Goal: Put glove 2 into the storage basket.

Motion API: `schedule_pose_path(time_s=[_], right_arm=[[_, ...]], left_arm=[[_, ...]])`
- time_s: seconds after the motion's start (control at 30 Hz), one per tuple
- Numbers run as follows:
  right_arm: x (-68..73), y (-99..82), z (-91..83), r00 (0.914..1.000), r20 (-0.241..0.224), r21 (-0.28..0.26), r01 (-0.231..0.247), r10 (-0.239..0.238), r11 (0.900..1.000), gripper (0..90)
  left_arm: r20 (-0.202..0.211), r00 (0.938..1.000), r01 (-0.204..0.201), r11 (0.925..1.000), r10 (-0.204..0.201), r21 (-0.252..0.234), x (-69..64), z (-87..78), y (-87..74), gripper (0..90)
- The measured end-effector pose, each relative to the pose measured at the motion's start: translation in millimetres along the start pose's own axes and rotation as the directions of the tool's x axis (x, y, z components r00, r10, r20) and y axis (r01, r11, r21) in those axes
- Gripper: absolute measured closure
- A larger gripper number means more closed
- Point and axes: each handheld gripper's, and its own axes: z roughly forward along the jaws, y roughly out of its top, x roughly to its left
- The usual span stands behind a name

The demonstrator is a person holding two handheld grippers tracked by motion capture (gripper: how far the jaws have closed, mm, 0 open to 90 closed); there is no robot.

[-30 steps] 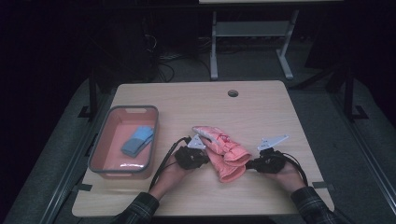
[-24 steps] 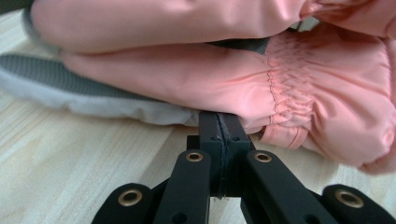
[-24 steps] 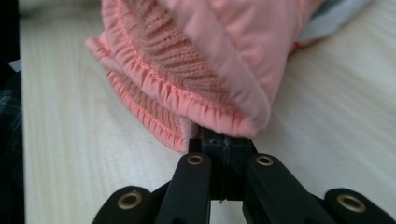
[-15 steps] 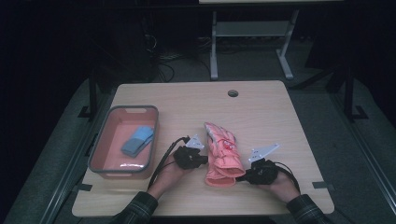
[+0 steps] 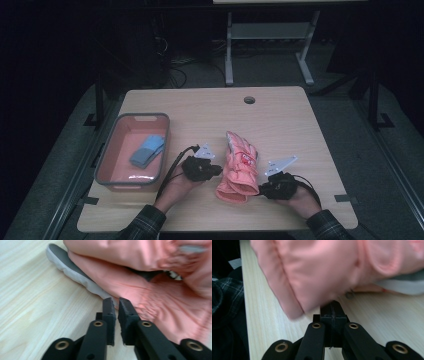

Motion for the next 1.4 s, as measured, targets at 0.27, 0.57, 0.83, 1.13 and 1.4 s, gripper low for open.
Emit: schedule_pose_path(time_s=[0.27, 0.57, 0.83, 1.13, 1.4], right_arm=[[-2.0, -9.7, -22.1, 0.9987, 0.047, -0.034, -0.017, 0.019, 0.9993, 90.0], [1.1, -6.9, -22.5, 0.9993, 0.038, -0.031, -0.001, 0.002, 0.9995, 90.0], [3.7, -5.1, -23.6, 0.9996, 0.025, -0.036, 0.014, -0.013, 0.9993, 90.0], [11.0, 0.6, -31.0, 0.9980, 0.031, -0.067, 0.057, -0.055, 0.9961, 90.0], [18.0, 10.4, -34.4, 0.9971, 0.026, -0.121, 0.075, -0.072, 0.9899, 90.0]], left_arm=[[0.029, 0.9977, -0.059, 0.9972, 0.060, -0.047, -18.3, -30.1, 2.6, 65.7], [0.087, 0.9897, -0.108, 0.9920, 0.114, -0.065, -32.4, -25.2, 12.5, 61.9], [0.123, 0.9844, -0.115, 0.9895, 0.126, -0.088, -35.6, -20.2, 20.2, 67.2], [0.121, 0.9841, -0.119, 0.9888, 0.130, -0.090, -33.4, -26.6, 23.6, 83.9], [0.103, 0.9888, -0.098, 0.9905, 0.108, -0.097, -26.2, -36.7, 19.8, 84.5]])
